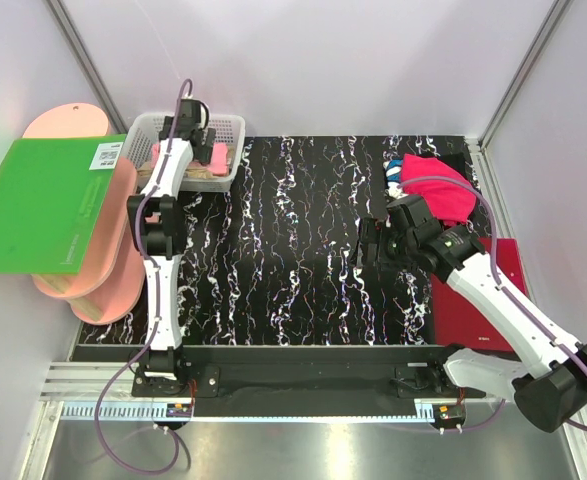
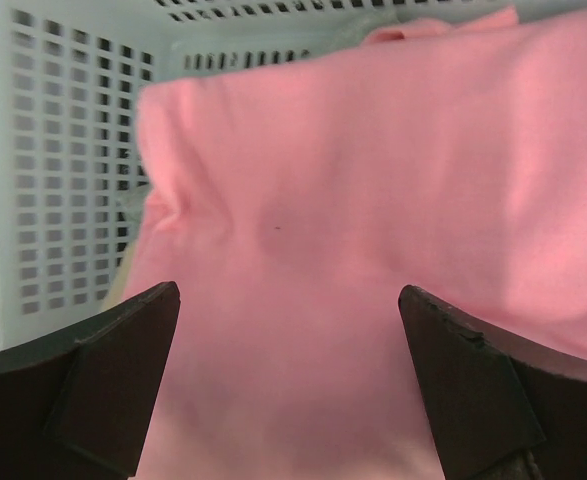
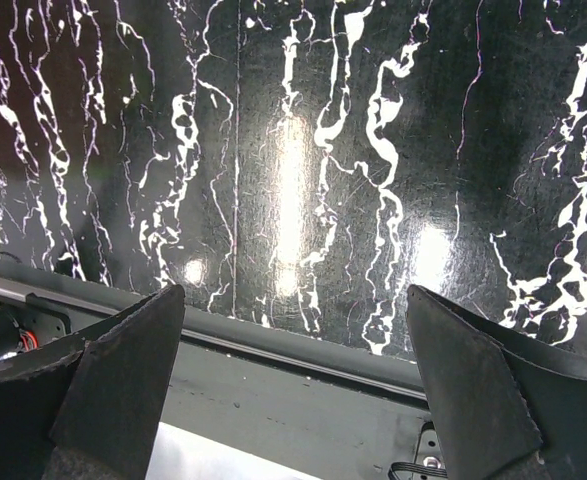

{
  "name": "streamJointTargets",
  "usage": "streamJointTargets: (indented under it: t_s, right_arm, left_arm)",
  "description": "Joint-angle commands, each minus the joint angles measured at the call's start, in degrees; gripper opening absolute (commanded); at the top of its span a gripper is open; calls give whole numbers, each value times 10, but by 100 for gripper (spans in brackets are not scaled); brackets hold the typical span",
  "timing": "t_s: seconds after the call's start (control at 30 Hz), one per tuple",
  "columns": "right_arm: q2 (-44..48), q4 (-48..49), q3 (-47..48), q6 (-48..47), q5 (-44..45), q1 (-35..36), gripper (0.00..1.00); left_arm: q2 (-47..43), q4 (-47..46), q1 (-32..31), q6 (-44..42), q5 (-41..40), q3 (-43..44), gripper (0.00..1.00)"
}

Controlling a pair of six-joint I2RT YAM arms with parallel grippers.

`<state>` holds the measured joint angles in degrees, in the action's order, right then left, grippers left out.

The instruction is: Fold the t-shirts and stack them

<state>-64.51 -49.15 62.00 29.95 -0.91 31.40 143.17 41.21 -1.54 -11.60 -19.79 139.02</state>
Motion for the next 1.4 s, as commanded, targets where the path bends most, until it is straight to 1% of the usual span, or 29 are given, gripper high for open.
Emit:
streamJointTargets:
  t_s: [0.0,0.13,0.17,0.2,0.23,0.27,0.3,0.33,0.4,0.5,0.6,0.63,0.7,0.73,0.8,0.83,1.03,1.13,1.23,1.3,1.33,1.37]
  right_arm:
    - [23,9,17,8,11,6,100]
    - [27,5,16,11,-4,6,100]
    - [31,6,15,10,-4,5,100]
    - [32,5,15,11,-6,6,100]
    - [33,5,14,11,-6,5,100]
    - [35,5,14,12,-7,6,100]
    - [38,5,14,12,-8,5,100]
    - [38,5,14,11,-8,6,100]
    - [42,5,12,11,-13,6,100]
    - [47,5,9,9,-17,6,100]
    - [52,5,8,9,-19,6,100]
    - [54,6,8,8,-21,7,100]
    - [60,7,5,8,-23,7,100]
    - [61,7,4,8,-23,7,100]
    - [69,10,-1,10,-23,9,100]
    - [70,9,-2,10,-22,9,100]
    - [97,5,-20,9,-19,10,100]
    - [111,-3,-25,4,-2,10,100]
    - [123,-17,-23,-3,19,10,100]
    - [133,-27,-18,-2,33,10,100]
    - [135,-31,-15,-3,36,10,100]
    - [141,-36,-12,-2,44,9,100]
  left_arm:
    - [22,-19,-7,-19,2,-14,99]
    - [23,-18,-7,-25,12,-30,99]
    - [23,-17,-7,-26,12,-31,92]
    - [23,-14,-7,-28,19,-31,80]
    - [22,-14,-7,-29,19,-31,48]
    - [20,-13,-7,-28,18,-29,34]
    - [18,-12,-7,-26,14,-27,21]
    - [11,-12,-7,-24,12,-25,0]
    - [-1,-11,-7,-21,11,-21,0]
    - [-44,-10,-8,-17,28,-16,0]
    - [-110,-6,-17,-14,57,-19,0]
    - [-147,-5,-21,-17,62,-22,0]
    - [-187,-4,-36,-19,74,-34,0]
    - [-226,-3,-42,-14,80,-39,0]
    - [-265,-3,-53,-8,103,-57,0]
    - [-301,-2,-57,-2,108,-61,0]
    - [-408,21,-88,15,142,-82,0]
    - [-457,42,-111,12,169,-86,0]
    - [-509,71,-161,-4,194,-105,0]
    - [-546,100,-180,-14,270,-143,0]
    - [-559,110,-206,-19,285,-162,0]
    - [-569,119,-223,-26,296,-206,0]
